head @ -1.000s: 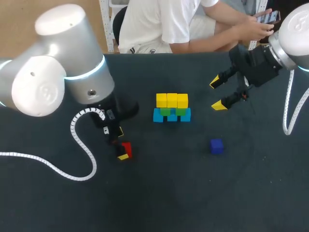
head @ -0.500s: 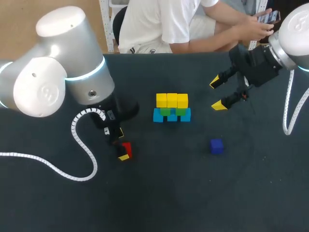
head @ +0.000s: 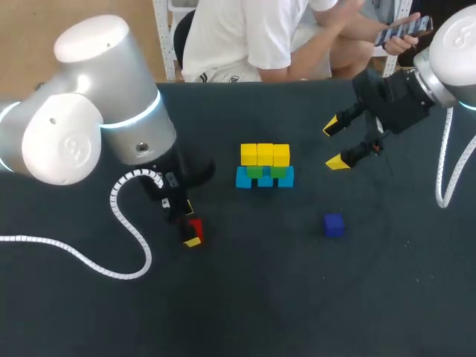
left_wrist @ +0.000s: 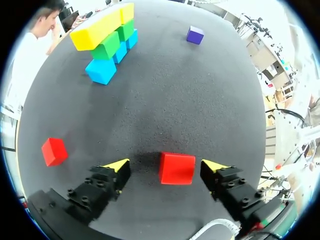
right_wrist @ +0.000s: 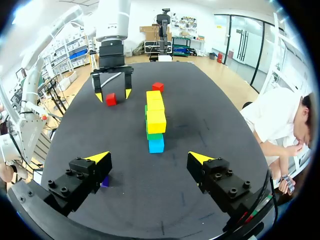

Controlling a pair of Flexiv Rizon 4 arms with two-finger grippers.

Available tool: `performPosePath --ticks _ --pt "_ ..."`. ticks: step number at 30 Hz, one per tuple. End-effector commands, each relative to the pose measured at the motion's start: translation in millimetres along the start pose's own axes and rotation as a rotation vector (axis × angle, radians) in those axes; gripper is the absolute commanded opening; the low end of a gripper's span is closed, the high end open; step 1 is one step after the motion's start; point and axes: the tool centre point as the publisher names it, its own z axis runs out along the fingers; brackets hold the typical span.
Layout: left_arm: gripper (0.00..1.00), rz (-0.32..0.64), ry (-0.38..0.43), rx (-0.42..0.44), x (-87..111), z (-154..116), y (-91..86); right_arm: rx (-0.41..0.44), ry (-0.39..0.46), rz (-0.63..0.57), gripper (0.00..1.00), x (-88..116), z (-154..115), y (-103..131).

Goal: Place the blue cubes, place green cubes on the blue cubes, place the yellow cubes on the green cubes, then place the red cubes on the yellow cubes, and place purple cube on the red cubes.

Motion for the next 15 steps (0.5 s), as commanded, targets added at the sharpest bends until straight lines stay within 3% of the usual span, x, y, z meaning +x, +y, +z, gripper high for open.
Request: performPosePath --ticks 1,3,4,15 --pt "0.83 -0.003 -0.001 -0.001 3.1 -1.9 0.0 0.001 -0.002 -0.001 1.0 0.3 -0.1 0.5" --pt "0.98 -0.007 -0.002 -0.003 4.2 -3.1 -1.0 0.001 -0.002 -0.001 1.0 0.3 -0.1 0.5" --pt "1.0 -0.007 -0.002 -0.004 4.5 -3.5 -1.4 0.001 -0.002 -0.001 1.0 0.3 -0.1 0.5" --pt "0.91 -0.013 -0.017 -0.001 5.6 0.8 -0.8 0.001 -0.002 -0.001 1.0 0.3 -0.1 0.5"
